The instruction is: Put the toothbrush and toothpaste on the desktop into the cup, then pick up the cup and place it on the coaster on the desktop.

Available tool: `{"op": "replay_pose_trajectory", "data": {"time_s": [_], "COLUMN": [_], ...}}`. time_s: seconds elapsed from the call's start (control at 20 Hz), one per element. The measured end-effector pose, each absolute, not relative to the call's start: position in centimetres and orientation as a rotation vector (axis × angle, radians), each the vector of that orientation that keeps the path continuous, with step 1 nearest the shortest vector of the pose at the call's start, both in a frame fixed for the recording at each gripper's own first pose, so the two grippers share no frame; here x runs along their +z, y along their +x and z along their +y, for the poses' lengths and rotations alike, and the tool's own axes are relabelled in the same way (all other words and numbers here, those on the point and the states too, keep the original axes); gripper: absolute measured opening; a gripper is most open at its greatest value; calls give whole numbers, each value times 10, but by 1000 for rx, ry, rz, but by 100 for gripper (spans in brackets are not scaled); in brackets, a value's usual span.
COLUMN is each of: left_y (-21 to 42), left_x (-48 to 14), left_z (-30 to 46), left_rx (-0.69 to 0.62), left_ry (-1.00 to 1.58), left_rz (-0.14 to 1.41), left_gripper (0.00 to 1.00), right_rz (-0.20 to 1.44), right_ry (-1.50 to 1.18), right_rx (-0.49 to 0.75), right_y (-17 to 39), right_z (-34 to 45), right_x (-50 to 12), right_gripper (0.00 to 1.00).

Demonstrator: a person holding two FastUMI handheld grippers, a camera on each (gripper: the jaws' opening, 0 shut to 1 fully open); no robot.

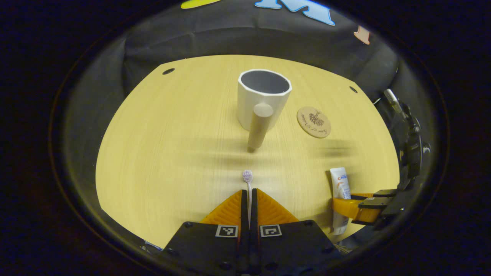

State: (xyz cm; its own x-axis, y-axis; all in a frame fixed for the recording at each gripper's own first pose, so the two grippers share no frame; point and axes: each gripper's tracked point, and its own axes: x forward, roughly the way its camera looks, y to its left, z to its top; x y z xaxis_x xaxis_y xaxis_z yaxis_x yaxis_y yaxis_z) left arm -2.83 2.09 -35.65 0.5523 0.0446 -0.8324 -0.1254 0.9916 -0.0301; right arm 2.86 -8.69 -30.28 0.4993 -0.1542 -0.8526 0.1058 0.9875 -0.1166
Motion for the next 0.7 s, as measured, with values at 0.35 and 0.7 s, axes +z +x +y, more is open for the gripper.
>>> {"op": "replay_pose_trajectory", "data": {"time_s": [0.35,0.7], "left_y": [-27,-25], "left_x": [-295,-261], "left_z": [7,5], "left_rx": [56,33], "left_ry": [-138,-183], "left_rz": [885,830], "left_gripper": [7,7], "right_rz": [1017,1001], "right_ry": [-56,-51], "right_rx": [-148,-144], "right_y": [29,30], "right_z": [-86,-86], "right_x": [-304,-305], "right_gripper": [17,17]}}
